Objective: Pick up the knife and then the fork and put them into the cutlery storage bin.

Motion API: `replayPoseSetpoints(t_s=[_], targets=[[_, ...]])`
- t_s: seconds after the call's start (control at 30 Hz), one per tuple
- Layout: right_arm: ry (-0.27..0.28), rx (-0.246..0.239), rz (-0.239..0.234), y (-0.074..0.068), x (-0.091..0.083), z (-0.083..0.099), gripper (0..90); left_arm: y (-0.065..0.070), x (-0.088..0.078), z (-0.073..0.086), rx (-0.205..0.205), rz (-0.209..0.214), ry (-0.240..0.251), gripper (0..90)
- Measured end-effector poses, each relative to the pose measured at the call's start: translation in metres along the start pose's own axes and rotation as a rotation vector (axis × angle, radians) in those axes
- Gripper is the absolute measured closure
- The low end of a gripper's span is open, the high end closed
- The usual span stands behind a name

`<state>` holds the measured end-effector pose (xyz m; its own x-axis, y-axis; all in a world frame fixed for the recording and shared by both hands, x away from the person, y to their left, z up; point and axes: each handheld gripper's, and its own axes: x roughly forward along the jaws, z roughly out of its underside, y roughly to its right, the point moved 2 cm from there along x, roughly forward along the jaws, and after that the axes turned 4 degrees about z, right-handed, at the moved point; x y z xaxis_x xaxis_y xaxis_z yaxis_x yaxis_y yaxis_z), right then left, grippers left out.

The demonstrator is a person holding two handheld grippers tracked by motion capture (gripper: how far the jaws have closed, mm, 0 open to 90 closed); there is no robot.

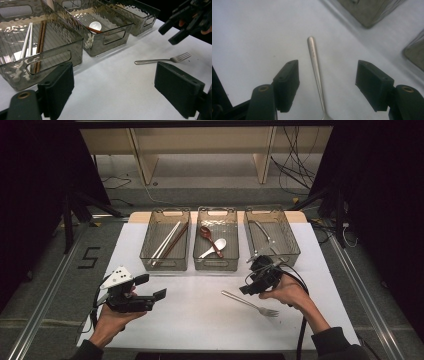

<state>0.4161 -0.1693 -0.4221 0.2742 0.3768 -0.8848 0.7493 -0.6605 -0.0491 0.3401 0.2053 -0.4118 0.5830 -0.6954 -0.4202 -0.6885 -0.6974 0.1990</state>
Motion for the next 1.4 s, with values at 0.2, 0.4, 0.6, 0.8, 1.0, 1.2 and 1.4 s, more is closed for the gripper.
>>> replayPoseSetpoints(t_s=[0.2,0.4,0.6,0.8,1.0,1.2,1.4], targets=[[-0.091,-0.037,0.013,-0.005,0.016,0.01,39.7,0.0,0.0,0.0,0.0,0.001,0.0,15.4],[-0.144,-0.047,0.014,-0.008,0.025,0.017,42.6,0.0,0.0,0.0,-0.004,-0.002,0.004,15.4],[-0.174,-0.053,0.018,-0.007,0.031,0.022,46.1,0.0,0.0,0.0,0.001,-0.001,0.0,15.5],[-0.2,-0.055,0.013,-0.008,0.034,0.024,51.2,-0.001,0.0,0.0,0.005,-0.003,-0.002,15.4],[-0.218,-0.059,0.011,-0.008,0.037,0.026,57.9,-0.001,0.0,0.0,0.005,-0.003,-0.002,15.5],[-0.238,-0.065,0.003,-0.009,0.04,0.028,63.3,-0.001,0.0,0.0,0.006,-0.004,-0.003,15.4],[-0.253,-0.07,0.005,-0.009,0.042,0.029,66.5,-0.001,0.0,0.0,0.006,-0.004,-0.003,15.4]])
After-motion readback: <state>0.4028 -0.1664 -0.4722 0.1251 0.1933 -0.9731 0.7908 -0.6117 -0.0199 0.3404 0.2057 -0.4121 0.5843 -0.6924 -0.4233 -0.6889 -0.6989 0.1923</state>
